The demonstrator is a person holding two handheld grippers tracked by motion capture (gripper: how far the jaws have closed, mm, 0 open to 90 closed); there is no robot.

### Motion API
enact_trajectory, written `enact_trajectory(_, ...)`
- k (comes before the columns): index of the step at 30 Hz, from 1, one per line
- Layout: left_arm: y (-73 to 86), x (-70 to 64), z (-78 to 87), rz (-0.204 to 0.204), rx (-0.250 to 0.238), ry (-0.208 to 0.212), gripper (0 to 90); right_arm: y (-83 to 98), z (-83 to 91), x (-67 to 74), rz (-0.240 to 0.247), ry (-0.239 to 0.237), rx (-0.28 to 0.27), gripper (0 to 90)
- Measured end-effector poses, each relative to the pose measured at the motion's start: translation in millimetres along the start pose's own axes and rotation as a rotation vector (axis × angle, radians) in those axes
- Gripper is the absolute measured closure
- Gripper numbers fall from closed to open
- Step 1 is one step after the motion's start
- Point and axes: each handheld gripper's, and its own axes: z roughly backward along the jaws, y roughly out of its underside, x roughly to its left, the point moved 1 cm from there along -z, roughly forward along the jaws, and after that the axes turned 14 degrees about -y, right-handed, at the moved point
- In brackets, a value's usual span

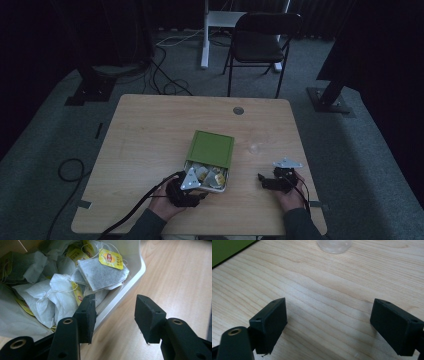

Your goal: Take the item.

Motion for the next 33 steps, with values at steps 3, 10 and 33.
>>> enact_trajectory(3, 1.3, -1.0, 2.1, 0.005, 0.001, 0.011, 53.1, 0.0, 0.0, 0.0, 0.0, 0.0, 0.0, 13.4)
enact_trajectory(10, 4.6, -3.4, 7.3, 0.012, 0.007, 0.03, 53.6, 0.0, 0.0, 0.0, 0.0, 0.0, 0.0, 13.4)
enact_trajectory(33, 3.9, -3.3, 9.5, 0.041, -0.006, 0.063, 56.6, 0.1, 0.0, 1.3, 0.01, -0.008, 0.002, 14.3)
